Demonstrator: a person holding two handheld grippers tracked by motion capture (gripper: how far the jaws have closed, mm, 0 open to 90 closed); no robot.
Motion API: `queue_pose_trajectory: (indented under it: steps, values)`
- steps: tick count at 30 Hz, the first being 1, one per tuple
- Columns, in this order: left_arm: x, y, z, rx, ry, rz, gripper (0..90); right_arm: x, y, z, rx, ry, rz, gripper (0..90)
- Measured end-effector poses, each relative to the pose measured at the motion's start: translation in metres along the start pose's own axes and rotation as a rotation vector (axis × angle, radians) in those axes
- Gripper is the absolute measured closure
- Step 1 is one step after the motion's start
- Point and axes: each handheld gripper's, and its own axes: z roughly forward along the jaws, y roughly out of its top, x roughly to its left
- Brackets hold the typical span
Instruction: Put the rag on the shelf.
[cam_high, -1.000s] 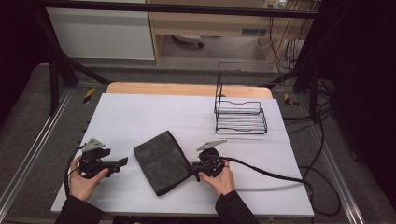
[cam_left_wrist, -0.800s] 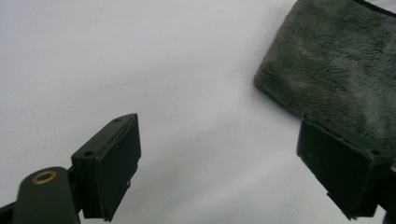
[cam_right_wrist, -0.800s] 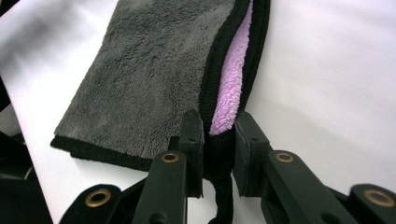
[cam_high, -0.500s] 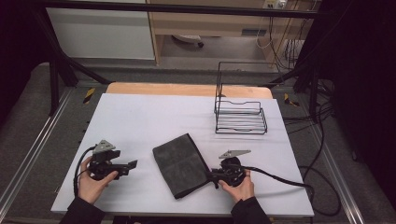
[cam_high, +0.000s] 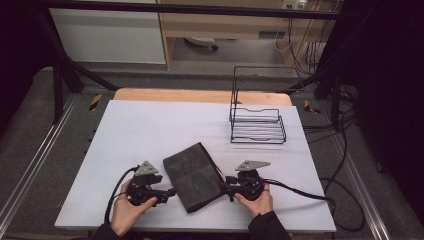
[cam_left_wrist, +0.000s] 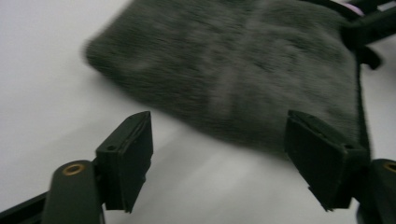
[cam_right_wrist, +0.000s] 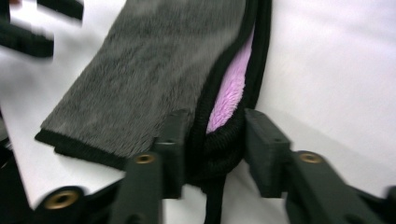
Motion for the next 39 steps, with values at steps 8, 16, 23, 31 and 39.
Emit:
queue_pose_trajectory:
  steps: [8,16,23,31,39]
  values:
    - [-0.033,-0.006,0.012,0.086,-0.064,0.006,44.3,-0.006,0.002,0.000,-0.028,-0.003,-0.023,50.1]
    - [-0.043,-0.006,0.023,0.091,-0.108,-0.030,47.0,-0.010,-0.001,0.016,0.032,0.012,-0.027,68.3]
    - [-0.050,-0.005,0.032,0.078,-0.096,-0.061,44.8,-0.007,-0.003,0.017,0.038,0.023,0.000,76.9]
    - [-0.048,-0.004,0.032,0.079,-0.045,-0.076,68.7,-0.007,-0.002,0.016,0.029,0.016,0.005,73.3]
    - [-0.046,-0.003,0.032,0.081,-0.054,-0.035,82.4,-0.010,0.005,0.002,-0.066,-0.024,-0.023,41.9]
